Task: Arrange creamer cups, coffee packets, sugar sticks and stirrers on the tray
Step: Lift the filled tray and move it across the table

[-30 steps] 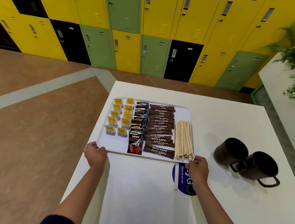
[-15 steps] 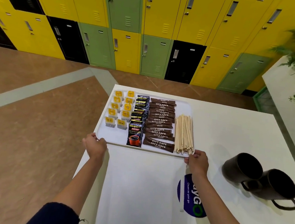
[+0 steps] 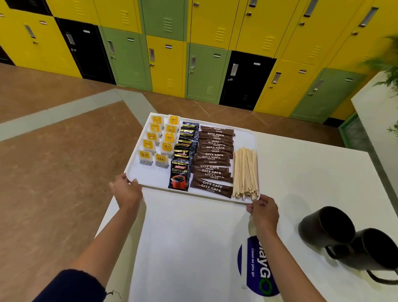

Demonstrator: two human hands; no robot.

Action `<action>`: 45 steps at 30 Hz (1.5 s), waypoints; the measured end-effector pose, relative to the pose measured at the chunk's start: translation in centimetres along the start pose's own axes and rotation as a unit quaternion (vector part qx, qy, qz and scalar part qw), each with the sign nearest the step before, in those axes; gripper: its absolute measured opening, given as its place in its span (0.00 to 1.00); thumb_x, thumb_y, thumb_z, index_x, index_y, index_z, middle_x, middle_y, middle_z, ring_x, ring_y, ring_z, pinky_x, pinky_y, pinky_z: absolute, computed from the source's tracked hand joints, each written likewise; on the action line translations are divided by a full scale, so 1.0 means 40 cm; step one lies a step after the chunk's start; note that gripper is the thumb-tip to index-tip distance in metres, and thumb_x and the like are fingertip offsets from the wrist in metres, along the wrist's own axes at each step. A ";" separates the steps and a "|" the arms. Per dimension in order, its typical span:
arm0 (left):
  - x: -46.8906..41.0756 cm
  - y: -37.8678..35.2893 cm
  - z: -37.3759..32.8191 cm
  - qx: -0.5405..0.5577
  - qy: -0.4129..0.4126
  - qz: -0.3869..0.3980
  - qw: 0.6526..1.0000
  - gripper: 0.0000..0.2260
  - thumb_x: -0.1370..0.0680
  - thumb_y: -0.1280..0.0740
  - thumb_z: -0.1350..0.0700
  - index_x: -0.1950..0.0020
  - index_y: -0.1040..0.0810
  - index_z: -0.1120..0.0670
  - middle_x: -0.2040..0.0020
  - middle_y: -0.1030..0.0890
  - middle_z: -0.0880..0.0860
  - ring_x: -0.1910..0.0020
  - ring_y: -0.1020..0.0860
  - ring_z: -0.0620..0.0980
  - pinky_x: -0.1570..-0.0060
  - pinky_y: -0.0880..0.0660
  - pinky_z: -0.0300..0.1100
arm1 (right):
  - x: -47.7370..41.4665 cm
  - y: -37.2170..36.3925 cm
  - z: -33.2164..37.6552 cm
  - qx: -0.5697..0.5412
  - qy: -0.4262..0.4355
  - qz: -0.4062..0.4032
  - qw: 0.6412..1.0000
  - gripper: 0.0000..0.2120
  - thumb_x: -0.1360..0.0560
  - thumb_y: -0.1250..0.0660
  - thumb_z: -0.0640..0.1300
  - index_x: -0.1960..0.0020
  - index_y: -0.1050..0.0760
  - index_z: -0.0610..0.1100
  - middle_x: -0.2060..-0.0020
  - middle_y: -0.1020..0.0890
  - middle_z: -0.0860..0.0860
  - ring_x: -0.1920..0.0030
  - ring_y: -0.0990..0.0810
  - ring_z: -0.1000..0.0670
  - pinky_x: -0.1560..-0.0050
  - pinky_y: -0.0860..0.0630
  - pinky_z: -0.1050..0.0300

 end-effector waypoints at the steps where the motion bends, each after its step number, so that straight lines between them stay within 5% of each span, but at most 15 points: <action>1: 0.015 0.003 -0.001 0.005 -0.001 -0.003 1.000 0.14 0.23 0.37 0.63 0.38 0.31 0.65 0.38 0.31 0.64 0.51 0.22 0.64 0.51 0.23 0.51 | 0.007 0.003 0.000 0.008 0.007 0.003 1.000 0.14 0.21 0.41 0.36 0.37 0.29 0.38 0.45 0.20 0.40 0.55 0.20 0.48 0.58 0.26 0.63; 4: 0.111 0.006 -0.020 -0.018 -0.040 -0.017 0.999 0.19 0.22 0.38 0.62 0.33 0.37 0.66 0.35 0.36 0.66 0.42 0.28 0.66 0.40 0.29 0.57 | 0.042 0.036 -0.012 0.025 0.021 0.005 0.999 0.14 0.21 0.43 0.39 0.38 0.27 0.38 0.47 0.18 0.41 0.57 0.19 0.49 0.61 0.28 0.66; 8: 0.285 -0.015 -0.036 -0.022 -0.121 -0.021 0.992 0.16 0.21 0.40 0.62 0.35 0.35 0.66 0.39 0.34 0.64 0.41 0.29 0.62 0.41 0.30 0.53 | 0.105 0.092 -0.074 0.061 0.030 0.016 0.998 0.12 0.21 0.39 0.45 0.39 0.27 0.42 0.47 0.18 0.45 0.53 0.18 0.47 0.56 0.26 0.60; 12: 0.486 -0.105 -0.049 -0.012 -0.217 0.077 0.973 0.11 0.20 0.41 0.60 0.39 0.32 0.62 0.46 0.30 0.57 0.47 0.31 0.51 0.48 0.32 0.43 | 0.155 0.205 -0.151 0.038 0.034 -0.006 0.999 0.03 0.22 0.37 0.42 0.49 0.26 0.45 0.53 0.18 0.45 0.56 0.18 0.46 0.65 0.26 0.62; 15: 0.633 -0.193 -0.058 -0.025 -0.261 0.180 0.948 0.06 0.20 0.41 0.59 0.45 0.28 0.57 0.52 0.28 0.49 0.50 0.30 0.48 0.54 0.37 0.34 | 0.177 0.300 -0.203 0.018 0.023 -0.036 0.999 0.02 0.23 0.37 0.39 0.53 0.26 0.45 0.55 0.19 0.45 0.55 0.18 0.44 0.57 0.19 0.51; 22: 0.923 -0.384 -0.097 -0.051 -0.331 0.356 0.872 0.09 0.19 0.41 0.56 0.57 0.26 0.56 0.63 0.24 0.48 0.63 0.25 0.45 0.60 0.31 0.37 | 0.173 0.543 -0.258 -0.031 0.028 -0.129 0.991 0.03 0.22 0.37 0.39 0.51 0.30 0.41 0.62 0.22 0.48 0.57 0.18 0.41 0.58 0.24 0.54; 28: 1.071 -0.518 -0.126 -0.059 -0.314 0.430 0.845 0.13 0.21 0.37 0.52 0.40 0.25 0.57 0.45 0.24 0.52 0.45 0.26 0.49 0.44 0.26 0.46 | 0.136 0.680 -0.219 -0.057 0.067 -0.183 0.979 0.18 0.23 0.36 0.43 0.37 0.37 0.39 0.53 0.23 0.39 0.54 0.21 0.39 0.57 0.29 0.56; 32: 1.117 -0.566 -0.155 -0.044 -0.305 0.438 0.844 0.17 0.21 0.37 0.51 0.36 0.28 0.59 0.45 0.27 0.51 0.41 0.30 0.51 0.40 0.29 0.50 | 0.093 0.700 -0.175 -0.014 0.097 -0.128 0.987 0.20 0.21 0.39 0.49 0.33 0.36 0.42 0.49 0.26 0.42 0.53 0.23 0.45 0.57 0.29 0.60; 36: 1.115 -0.596 -0.154 -0.046 -0.282 0.409 0.866 0.17 0.22 0.37 0.50 0.38 0.26 0.59 0.41 0.23 0.55 0.41 0.29 0.52 0.41 0.29 0.46 | 0.048 0.688 -0.183 0.020 0.103 -0.076 0.992 0.14 0.20 0.44 0.53 0.42 0.31 0.45 0.48 0.22 0.44 0.49 0.22 0.43 0.50 0.24 0.50; 45: 1.068 -0.596 -0.227 0.007 -0.307 0.322 0.895 0.07 0.23 0.34 0.53 0.53 0.21 0.57 0.59 0.18 0.51 0.60 0.21 0.49 0.56 0.23 0.48 | 0.003 0.627 -0.150 0.060 0.133 0.000 0.989 0.12 0.18 0.49 0.52 0.50 0.31 0.46 0.55 0.22 0.44 0.56 0.21 0.45 0.56 0.23 0.52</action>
Point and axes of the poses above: each hand's wrist, its own x-axis away from the middle knuckle, its own y-axis out of the back of the hand, z = x × y, the point moved 9 cm from there along -x, towards the middle knuckle
